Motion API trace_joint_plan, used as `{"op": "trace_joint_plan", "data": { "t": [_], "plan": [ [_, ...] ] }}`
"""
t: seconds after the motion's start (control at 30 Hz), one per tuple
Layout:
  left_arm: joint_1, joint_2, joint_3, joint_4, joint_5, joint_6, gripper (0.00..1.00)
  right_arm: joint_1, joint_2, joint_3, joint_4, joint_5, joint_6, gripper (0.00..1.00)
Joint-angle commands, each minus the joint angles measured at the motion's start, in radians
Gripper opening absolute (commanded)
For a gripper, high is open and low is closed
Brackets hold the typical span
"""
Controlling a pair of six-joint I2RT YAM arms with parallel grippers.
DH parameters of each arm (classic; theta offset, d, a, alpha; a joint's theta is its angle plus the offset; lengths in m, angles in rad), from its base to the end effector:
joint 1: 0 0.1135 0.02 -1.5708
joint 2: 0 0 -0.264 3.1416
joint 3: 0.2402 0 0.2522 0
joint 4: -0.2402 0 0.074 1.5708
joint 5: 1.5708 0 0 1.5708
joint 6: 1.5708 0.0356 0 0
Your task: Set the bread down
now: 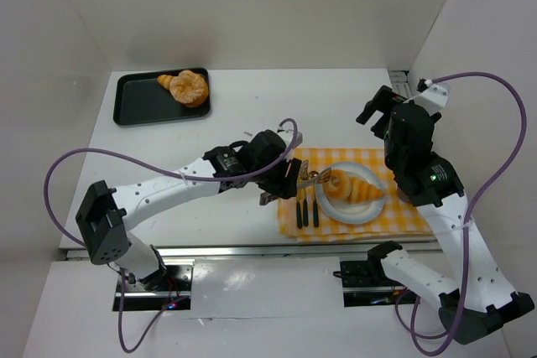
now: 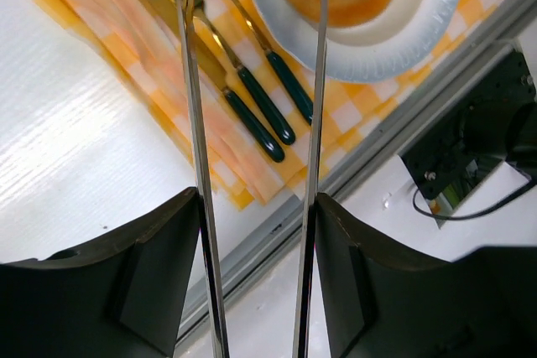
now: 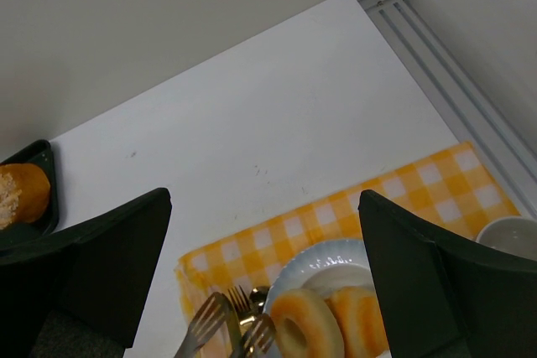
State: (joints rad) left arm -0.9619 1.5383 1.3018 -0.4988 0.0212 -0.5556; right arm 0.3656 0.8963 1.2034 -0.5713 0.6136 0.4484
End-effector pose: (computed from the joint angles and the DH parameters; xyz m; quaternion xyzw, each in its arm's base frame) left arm 0.1966 -0.2833 0.3048 0.1886 0.8943 -0.2861 0.2877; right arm 0.1661 0.0416 0.4240 0.2147 0.7488 0.0091 0.6270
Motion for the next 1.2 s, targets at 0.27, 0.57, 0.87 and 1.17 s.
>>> {"op": "trace_joint_plan", "data": {
  "t": [0.27,0.57,0.87,1.17],
  "plan": [
    [0.181,-0.124,-0.004,-0.02,-0.084,-0.043,0.67,-0.005,-0.01,-0.019,0.037,-0.011,0.004,1.0],
    [0.566,-0.328,-0.197,-0.185,-0.248,-0.109,0.65,-0.005,-0.028,-0.068,0.037,-0.002,0.004,1.0],
    [0.943,-0.426,-0.375,-0.051,-0.262,-0.147,0.69,-0.033,-0.037,-0.088,0.047,-0.061,0.004,1.0],
    [1.066,-0.311,-0.464,0.081,-0.124,-0.22,0.68,-0.033,-0.046,-0.107,0.047,-0.09,0.023,1.0]
  ]
}}
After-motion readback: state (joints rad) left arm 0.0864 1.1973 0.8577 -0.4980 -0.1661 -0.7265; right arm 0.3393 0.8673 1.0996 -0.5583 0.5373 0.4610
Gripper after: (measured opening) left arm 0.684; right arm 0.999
